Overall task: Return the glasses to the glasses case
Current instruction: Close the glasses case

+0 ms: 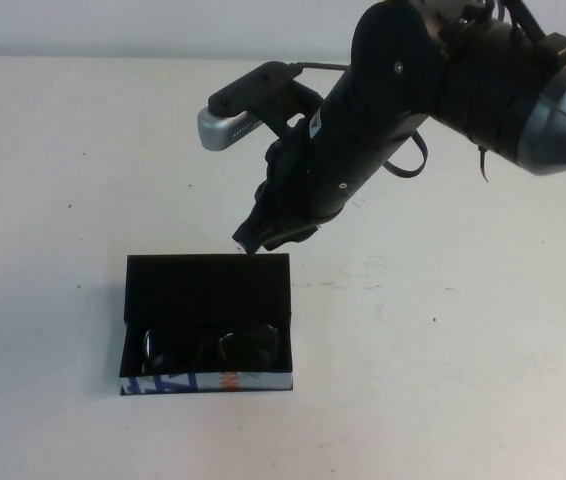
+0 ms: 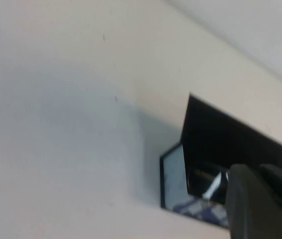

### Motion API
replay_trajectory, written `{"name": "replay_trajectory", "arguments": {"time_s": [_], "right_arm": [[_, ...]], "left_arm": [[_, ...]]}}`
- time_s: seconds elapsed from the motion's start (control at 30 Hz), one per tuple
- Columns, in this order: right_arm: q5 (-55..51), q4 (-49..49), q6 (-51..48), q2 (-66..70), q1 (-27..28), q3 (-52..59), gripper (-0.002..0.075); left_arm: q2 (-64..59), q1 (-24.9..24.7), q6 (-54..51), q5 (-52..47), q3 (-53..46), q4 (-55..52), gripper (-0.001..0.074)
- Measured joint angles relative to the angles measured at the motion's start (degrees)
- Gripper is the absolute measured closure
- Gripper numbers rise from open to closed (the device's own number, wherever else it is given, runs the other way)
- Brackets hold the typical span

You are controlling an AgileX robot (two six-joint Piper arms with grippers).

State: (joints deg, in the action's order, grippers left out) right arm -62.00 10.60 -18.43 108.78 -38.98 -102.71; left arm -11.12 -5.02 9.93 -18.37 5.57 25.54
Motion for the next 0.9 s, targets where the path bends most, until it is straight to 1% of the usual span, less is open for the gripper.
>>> {"name": "replay_trajectory", "arguments": {"time_s": [0.13, 0.2, 0.27, 0.4, 0.5, 0.67, 0.83, 0.9], "right_arm": [[-0.3, 0.0, 0.5, 0.0, 0.2, 0.0, 0.0737], [-0.6, 0.0, 0.9, 0.0, 0.4, 0.0, 0.0737], [-0.6, 0.0, 1.6, 0.0, 0.6, 0.0, 0.0737], [-0.7, 0.0, 2.0, 0.0, 1.1, 0.0, 0.0737], [-0.7, 0.0, 2.2, 0.0, 1.1, 0.0, 0.0737], [1.6, 0.0, 2.3, 0.1, 1.1, 0.0, 0.0737], [2.9, 0.0, 3.5, 3.6, 1.1, -3.0, 0.0738], [2.9, 0.0, 3.6, 5.6, 1.1, -5.2, 0.0738]], "left_arm": [[-13.6, -5.3, -4.8, -8.0, 7.9, 0.4, 0.0736], [-20.9, -7.8, -9.3, -12.6, 11.9, 1.3, 0.0736], [-26.9, -9.0, -15.6, -16.2, 14.5, 4.1, 0.0736], [-37.8, -9.6, -33.5, -19.4, 16.3, 18.6, 0.0736], [-44.4, -9.6, -46.5, -19.3, 16.5, 29.4, 0.0736], [-55.7, -9.6, -63.0, -17.8, 16.6, 42.1, 0.0736], [-65.8, -9.6, -83.8, -17.2, 16.8, 59.9, 0.0736], [-68.8, -9.6, -90.6, -16.9, 16.9, 65.9, 0.0736]]}}
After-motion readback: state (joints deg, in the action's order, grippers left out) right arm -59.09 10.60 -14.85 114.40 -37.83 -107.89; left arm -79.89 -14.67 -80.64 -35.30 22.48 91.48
